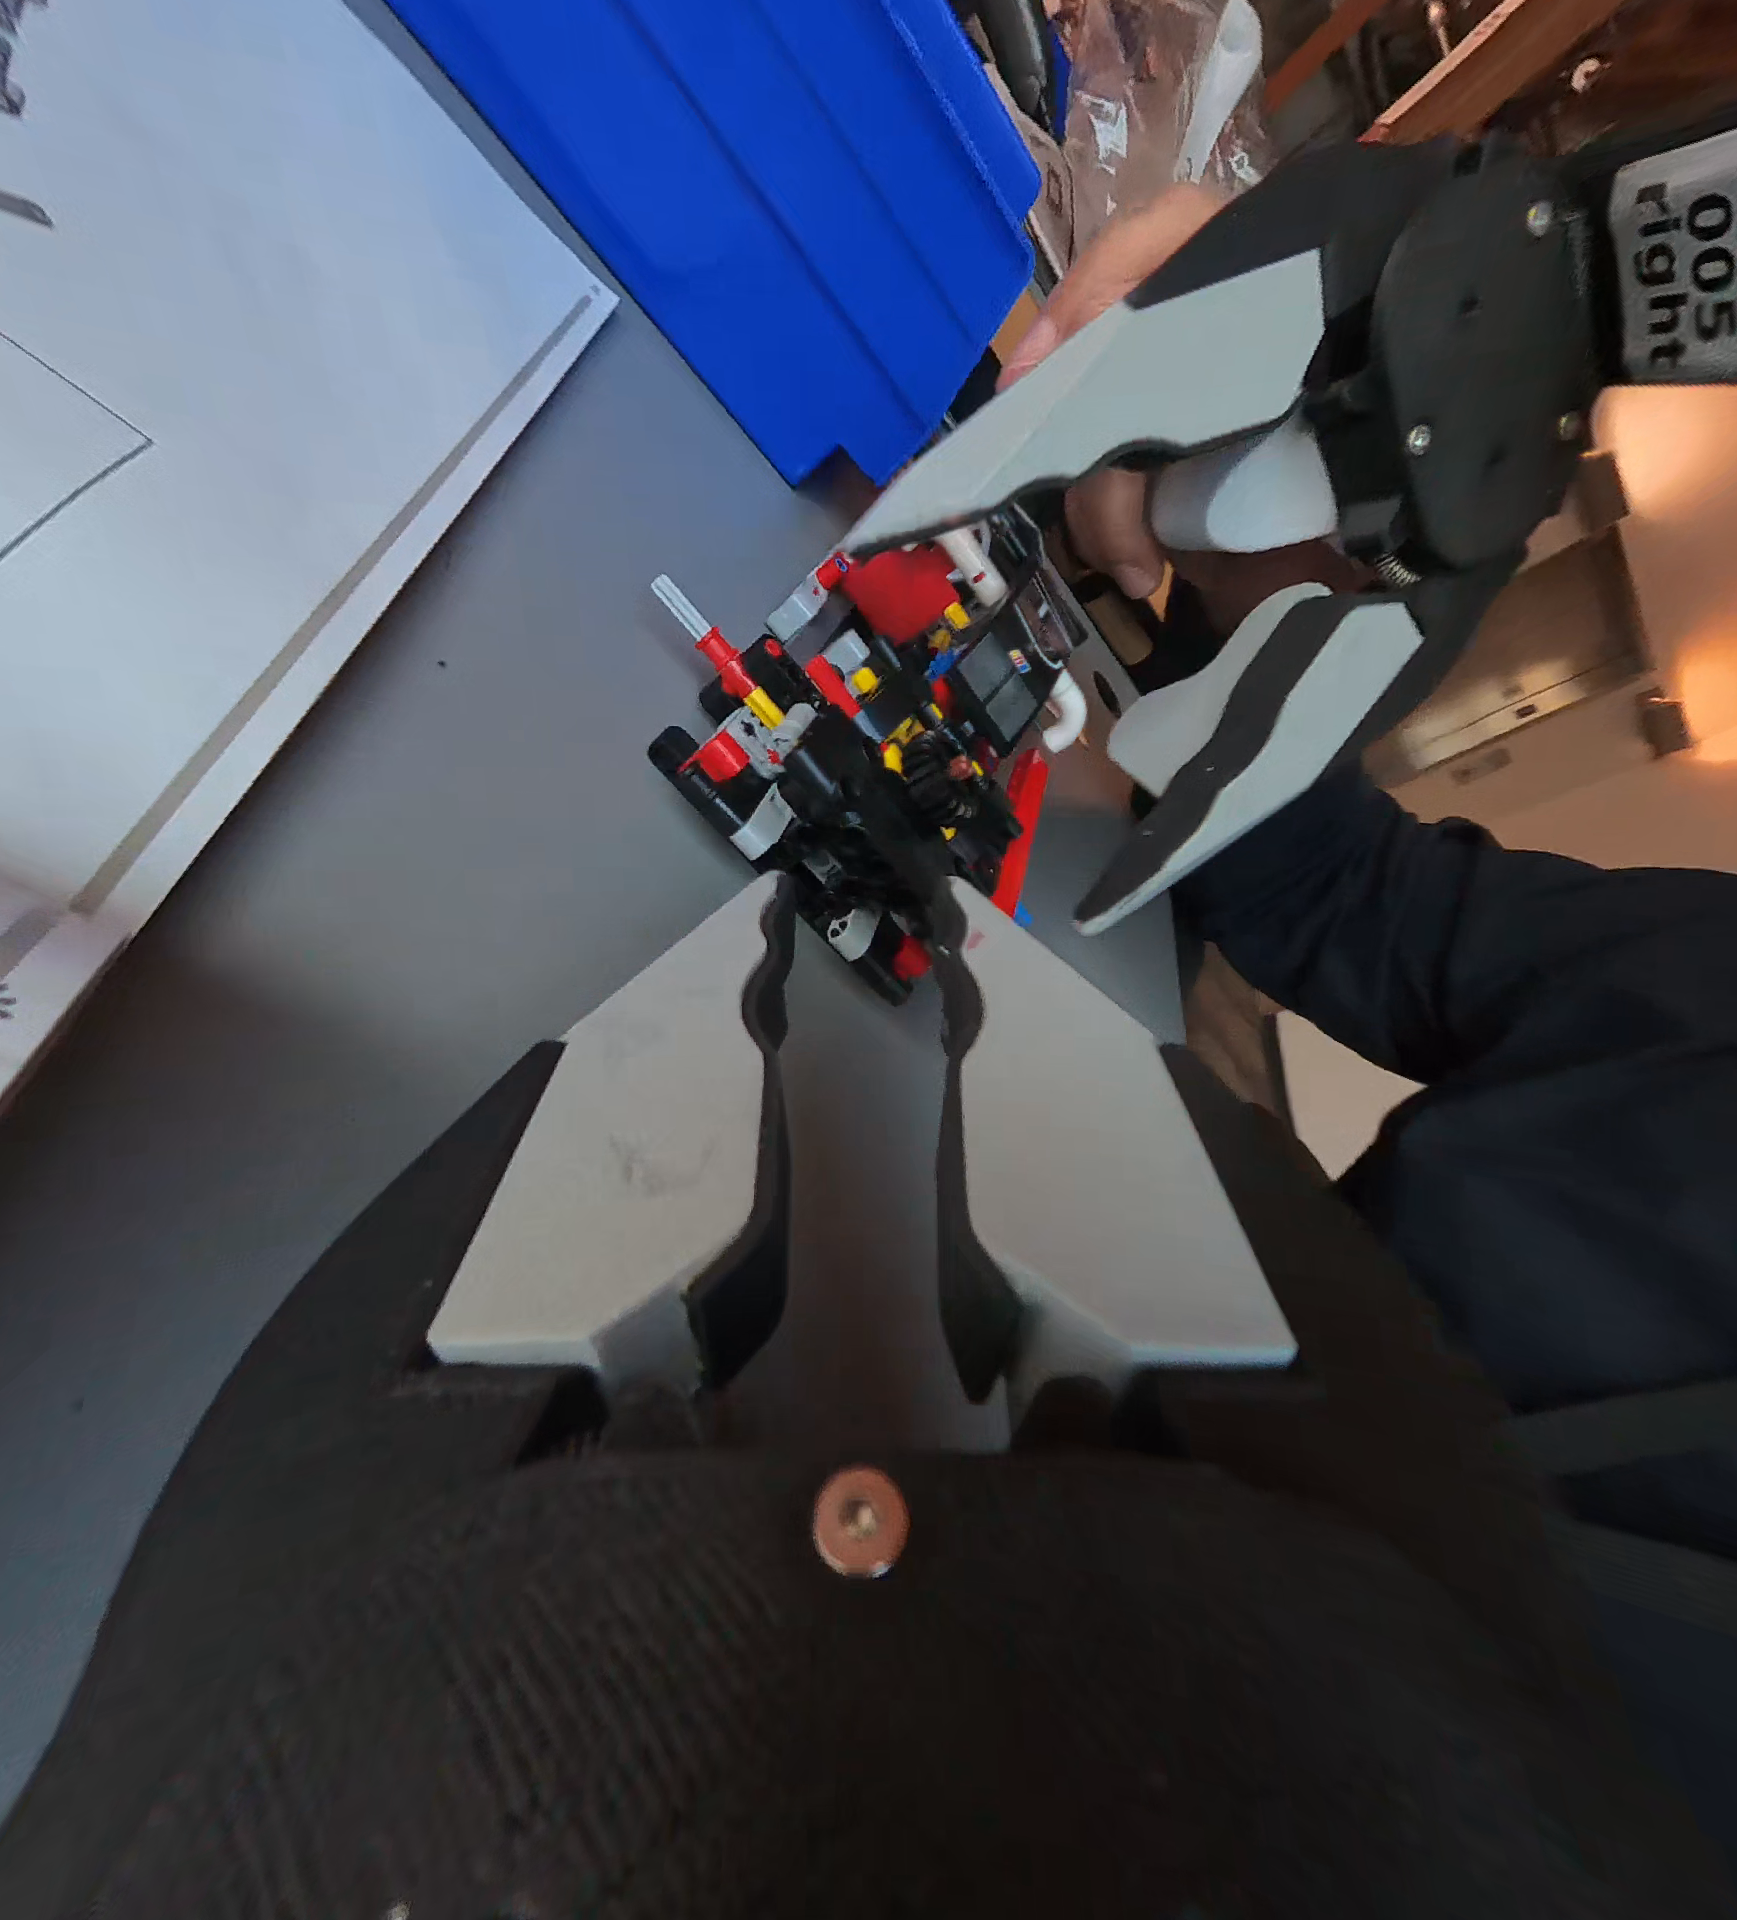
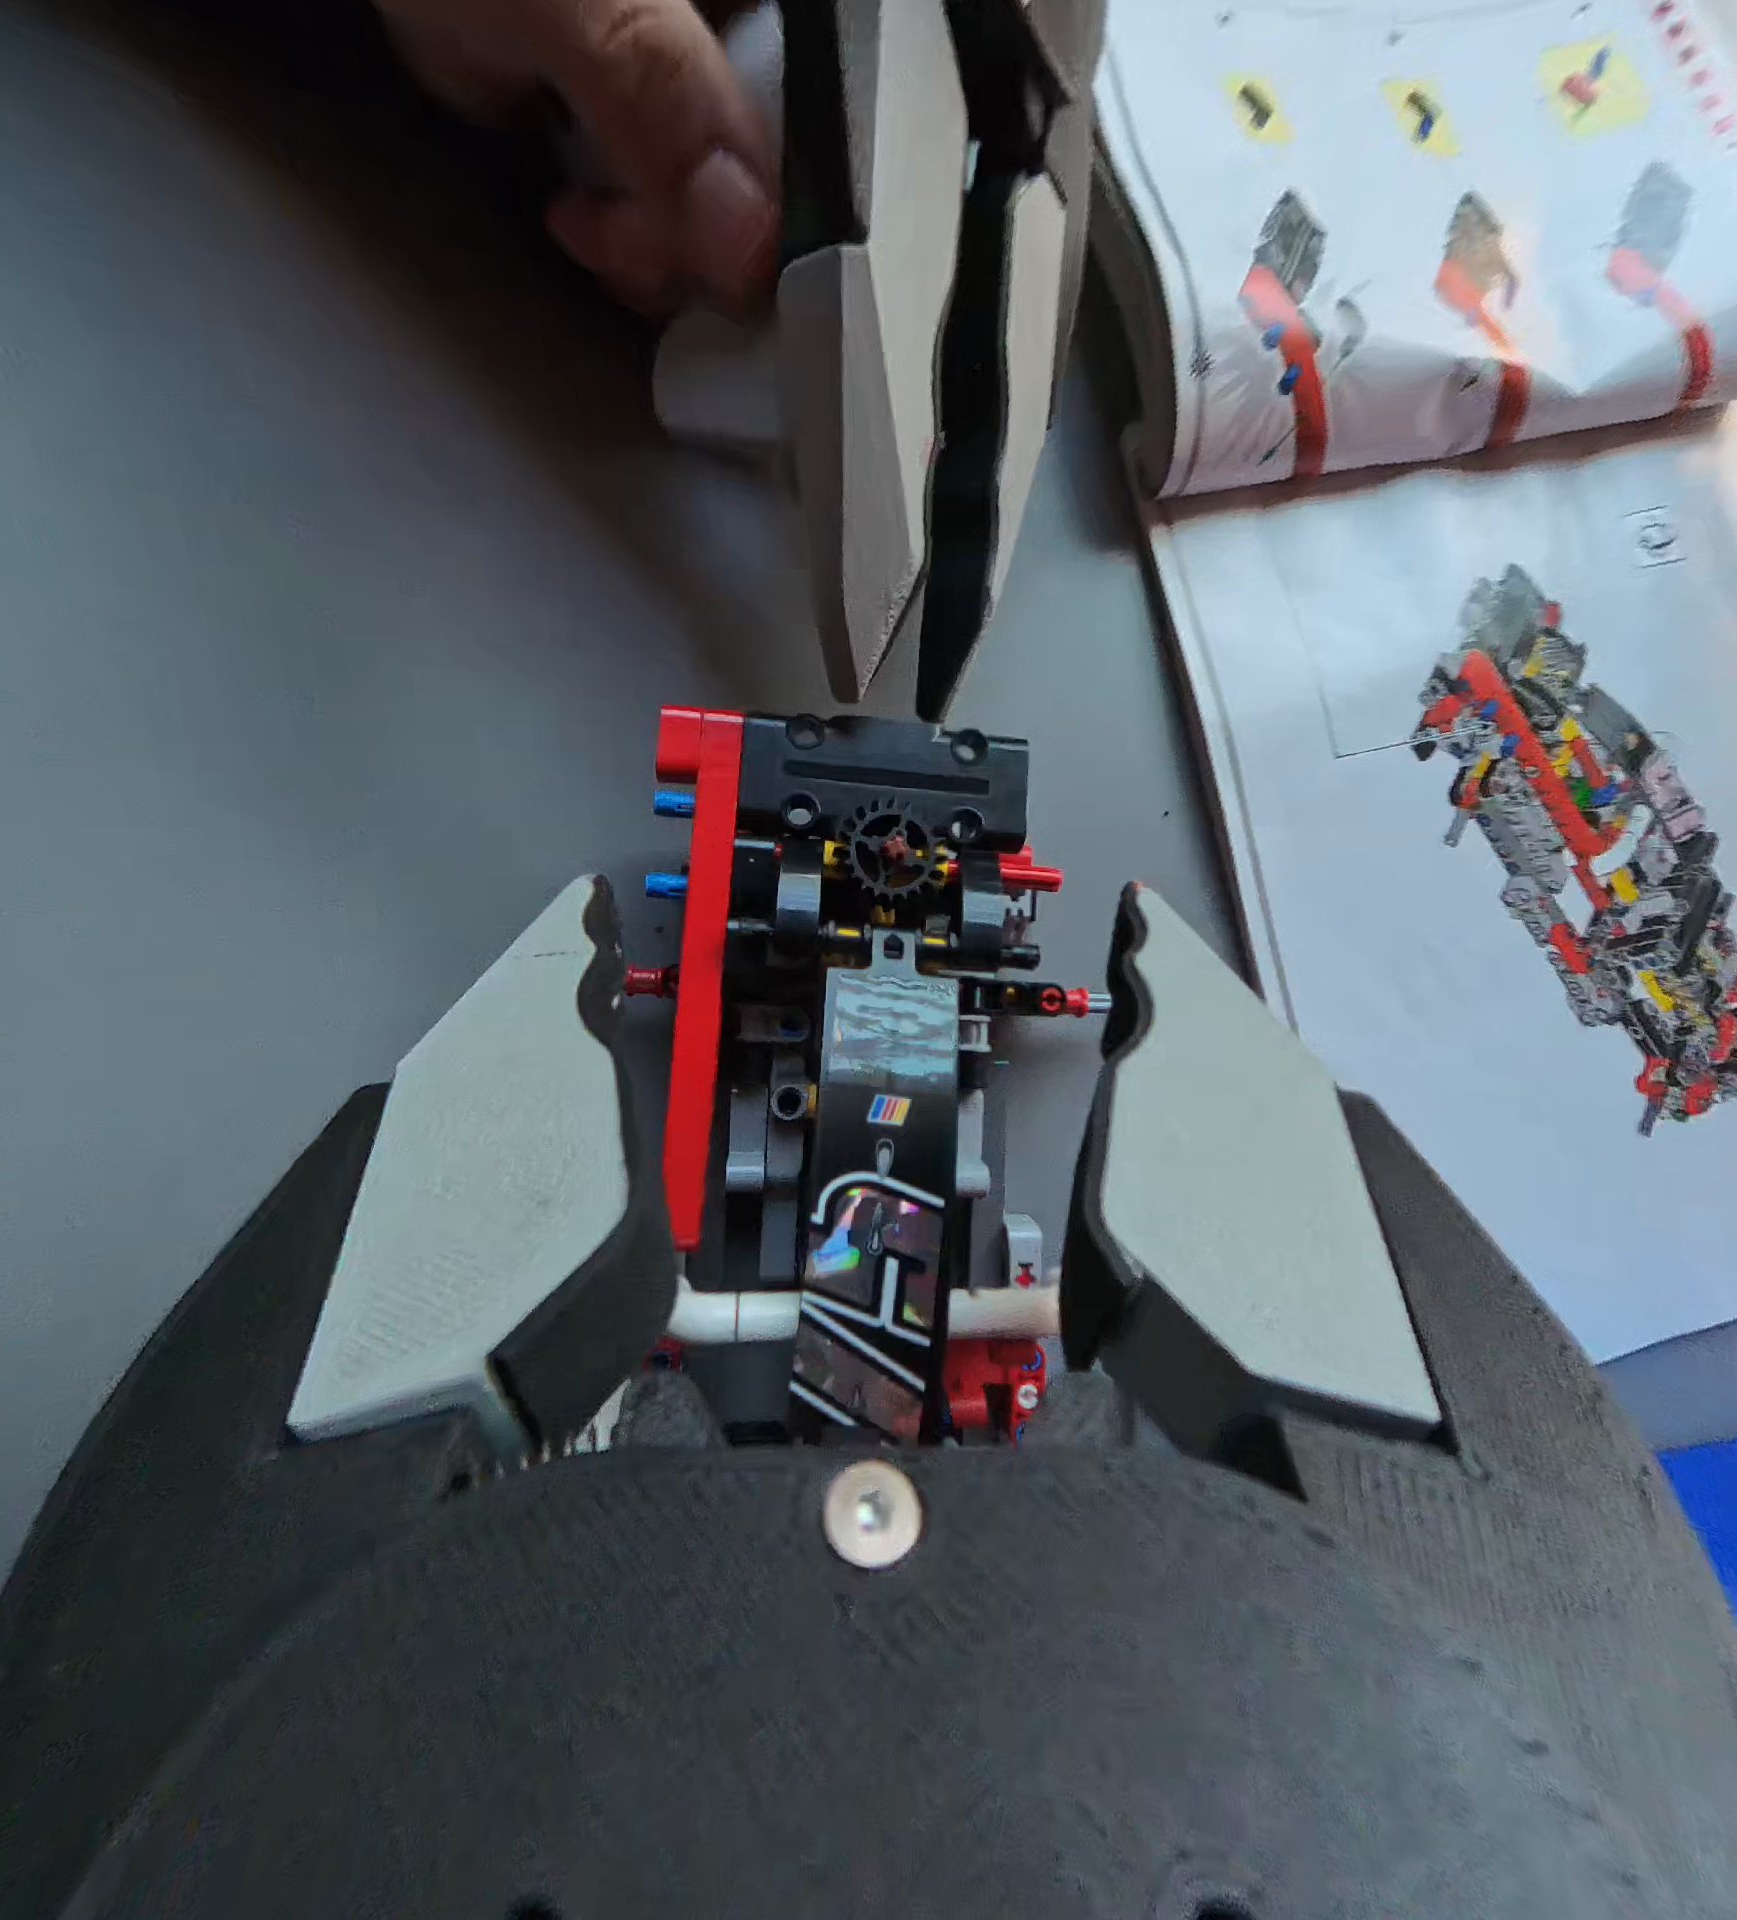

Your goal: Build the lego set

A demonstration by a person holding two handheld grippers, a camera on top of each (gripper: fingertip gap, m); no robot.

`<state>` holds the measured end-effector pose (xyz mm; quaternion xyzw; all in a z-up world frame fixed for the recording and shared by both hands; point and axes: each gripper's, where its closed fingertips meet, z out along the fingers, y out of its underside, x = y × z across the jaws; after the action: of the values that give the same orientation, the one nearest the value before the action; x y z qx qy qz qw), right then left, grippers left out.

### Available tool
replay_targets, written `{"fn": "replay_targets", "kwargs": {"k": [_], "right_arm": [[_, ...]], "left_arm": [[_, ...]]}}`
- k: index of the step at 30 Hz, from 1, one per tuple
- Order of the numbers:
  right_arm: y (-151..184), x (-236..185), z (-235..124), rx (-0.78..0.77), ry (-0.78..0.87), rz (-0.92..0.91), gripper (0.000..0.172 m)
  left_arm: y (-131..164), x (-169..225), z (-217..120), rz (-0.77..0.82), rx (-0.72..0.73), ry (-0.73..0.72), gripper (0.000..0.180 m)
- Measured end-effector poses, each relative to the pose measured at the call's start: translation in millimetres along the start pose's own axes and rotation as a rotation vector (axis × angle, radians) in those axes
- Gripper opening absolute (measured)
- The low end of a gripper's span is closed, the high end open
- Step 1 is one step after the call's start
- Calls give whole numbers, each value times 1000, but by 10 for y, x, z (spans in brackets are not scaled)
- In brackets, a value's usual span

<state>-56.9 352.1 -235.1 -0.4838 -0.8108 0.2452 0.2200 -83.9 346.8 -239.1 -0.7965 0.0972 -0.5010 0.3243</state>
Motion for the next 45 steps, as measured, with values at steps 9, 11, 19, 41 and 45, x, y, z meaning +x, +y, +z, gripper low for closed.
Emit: {"fn": "replay_targets", "kwargs": {"k": [9, 11, 19, 41, 45], "right_arm": [[141, -45, 175, -133, -32, -101, 85], [157, -41, 164, -137, -22, -111, 85], [159, -44, 122, -62, -88, -28, 84], [167, -28, 131, -86, -72, -49, 83], [168, -25, 132, -83, -81, -41, 82]], "left_arm": [[59, 95, 158, -168, -82, 160, 12], [56, 100, 179, -178, -85, 167, 12], [33, 104, 217, -203, -78, 182, 11], [6, 97, 210, -175, -41, 157, 10], [-2, 93, 210, -185, -39, 162, 10]]}}
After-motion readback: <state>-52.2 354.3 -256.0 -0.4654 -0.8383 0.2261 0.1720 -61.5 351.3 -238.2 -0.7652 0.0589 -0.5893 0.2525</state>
